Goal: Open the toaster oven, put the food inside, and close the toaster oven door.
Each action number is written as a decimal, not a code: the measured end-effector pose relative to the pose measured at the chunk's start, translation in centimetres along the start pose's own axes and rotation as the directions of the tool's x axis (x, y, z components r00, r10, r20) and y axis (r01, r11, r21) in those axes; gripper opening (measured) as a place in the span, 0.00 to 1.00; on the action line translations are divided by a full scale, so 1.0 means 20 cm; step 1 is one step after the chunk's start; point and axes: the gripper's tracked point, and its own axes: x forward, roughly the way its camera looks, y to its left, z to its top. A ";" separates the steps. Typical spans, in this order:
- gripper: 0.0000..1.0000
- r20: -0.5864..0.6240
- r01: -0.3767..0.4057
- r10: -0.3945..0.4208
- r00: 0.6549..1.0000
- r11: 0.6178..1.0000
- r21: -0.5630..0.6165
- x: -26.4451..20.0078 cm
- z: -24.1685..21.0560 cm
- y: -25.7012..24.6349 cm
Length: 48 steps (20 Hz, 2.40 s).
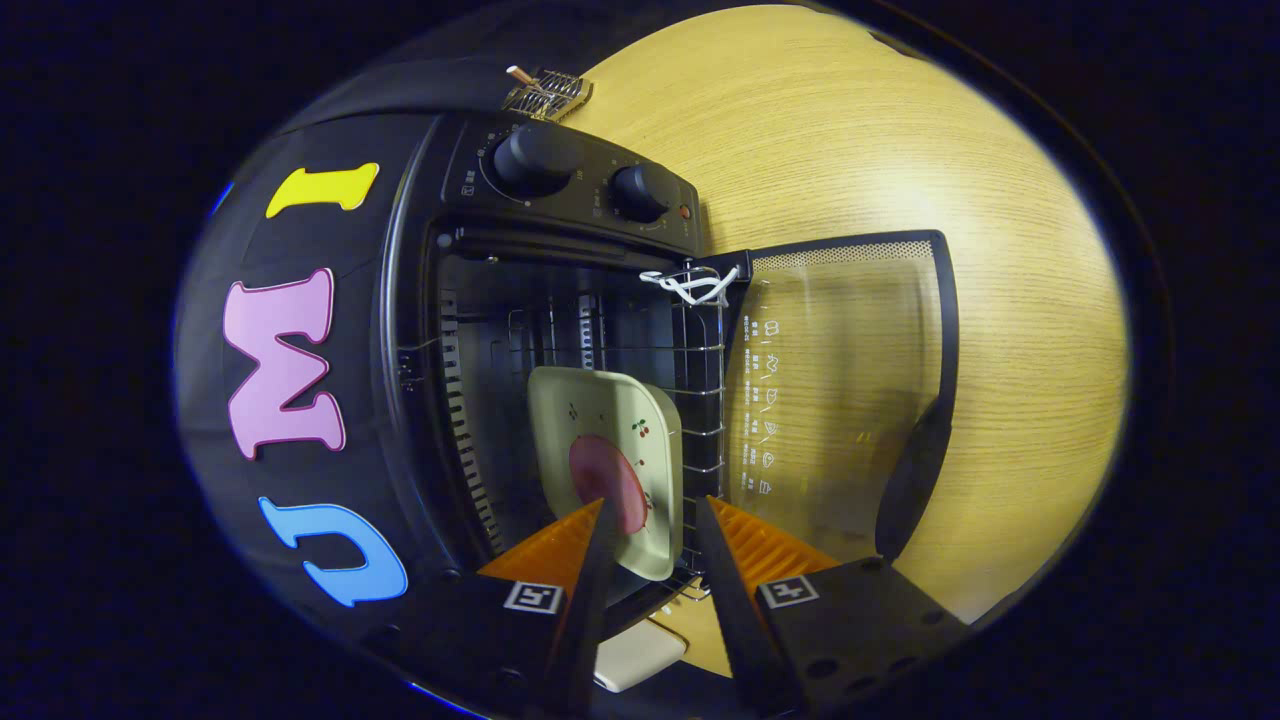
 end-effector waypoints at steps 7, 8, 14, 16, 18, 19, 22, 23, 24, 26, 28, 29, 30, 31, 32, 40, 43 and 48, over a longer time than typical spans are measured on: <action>0.98 -0.114 -0.100 0.081 0.990 0.979 -0.177 -0.22 -0.07 -0.01; 0.98 -0.123 -0.120 0.095 0.988 0.969 -0.214 -0.27 -0.08 -0.01; 0.98 -0.156 -0.181 0.122 0.980 0.872 -0.455 -0.49 -0.06 -0.11; 0.98 -0.185 -0.191 0.108 0.977 0.832 -0.521 -0.53 -0.06 -0.16; 0.98 -0.196 -0.196 0.093 0.976 0.767 -0.611 -0.56 -0.04 -0.21; 0.98 -0.196 -0.197 0.086 0.977 0.716 -0.670 -0.58 -0.04 -0.23; 0.98 -0.169 -0.180 0.068 0.983 0.528 -0.830 -0.63 -0.01 -0.29; 0.98 -0.163 -0.174 0.064 0.985 0.472 -0.864 -0.65 -0.01 -0.31; 0.98 -0.154 -0.164 0.057 0.986 0.418 -0.894 -0.67 -0.01 -0.34; 0.98 -0.131 -0.134 0.029 0.991 0.320 -0.938 -0.67 0.00 -0.41; 0.99 -0.110 -0.103 -0.021 0.994 0.216 -0.971 -0.65 0.01 -0.52; 0.99 -0.099 -0.090 -0.045 0.994 0.171 -0.981 -0.62 0.02 -0.58; 0.99 -0.086 -0.077 -0.067 0.994 0.128 -0.989 -0.60 0.05 -0.63; 0.99 -0.076 -0.067 -0.090 0.993 0.100 -0.993 -0.56 0.06 -0.68; 0.99 -0.069 -0.060 -0.113 0.991 0.087 -0.994 -0.52 0.06 -0.73; 0.99 0.001 0.007 -0.158 0.987 0.038 -0.999 -0.31 0.06 -0.81; 0.99 0.023 0.028 -0.162 0.987 0.027 -0.999 -0.27 0.04 -0.83; 0.99 0.040 0.051 -0.183 0.982 0.054 -0.997 -0.20 0.06 -0.86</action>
